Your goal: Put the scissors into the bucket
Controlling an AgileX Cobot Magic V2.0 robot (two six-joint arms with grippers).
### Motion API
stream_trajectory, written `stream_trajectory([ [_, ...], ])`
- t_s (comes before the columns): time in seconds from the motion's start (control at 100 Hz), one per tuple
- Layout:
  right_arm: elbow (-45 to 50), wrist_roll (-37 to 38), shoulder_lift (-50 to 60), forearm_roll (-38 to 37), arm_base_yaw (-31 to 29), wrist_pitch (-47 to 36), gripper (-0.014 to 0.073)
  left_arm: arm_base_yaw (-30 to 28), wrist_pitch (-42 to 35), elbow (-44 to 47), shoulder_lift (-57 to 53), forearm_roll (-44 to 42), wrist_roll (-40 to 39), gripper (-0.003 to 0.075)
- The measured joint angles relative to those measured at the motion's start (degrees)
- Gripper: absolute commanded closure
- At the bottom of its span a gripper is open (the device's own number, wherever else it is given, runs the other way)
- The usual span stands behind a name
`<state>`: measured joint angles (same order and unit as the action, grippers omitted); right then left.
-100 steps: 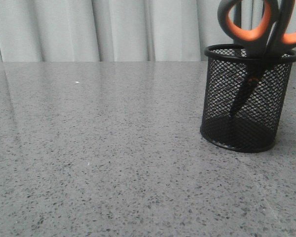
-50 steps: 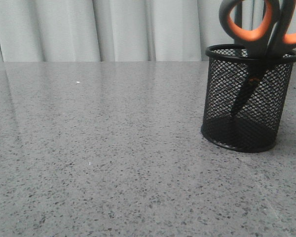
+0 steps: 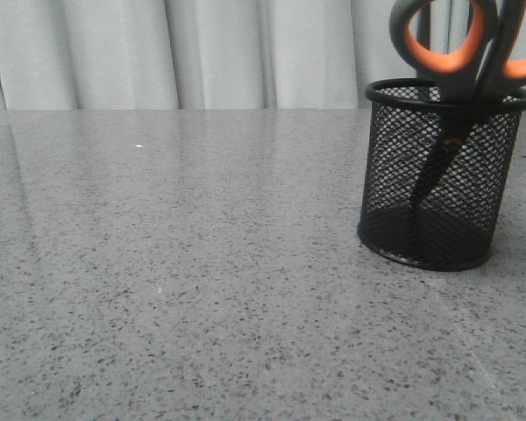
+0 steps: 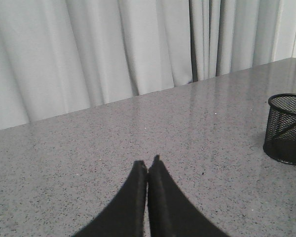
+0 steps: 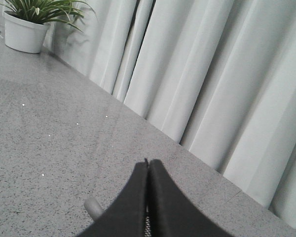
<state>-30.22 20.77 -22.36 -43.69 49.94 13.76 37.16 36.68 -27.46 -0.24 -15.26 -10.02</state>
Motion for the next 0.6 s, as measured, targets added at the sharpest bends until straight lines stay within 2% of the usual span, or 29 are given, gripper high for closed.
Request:
stream_trajectory([
  [0.6,0.00,0.15,0.00,-0.26,0.00,-0.22,0.0638,0.00,0.00,0.37,0.00,0.04,-0.09,0.0741],
])
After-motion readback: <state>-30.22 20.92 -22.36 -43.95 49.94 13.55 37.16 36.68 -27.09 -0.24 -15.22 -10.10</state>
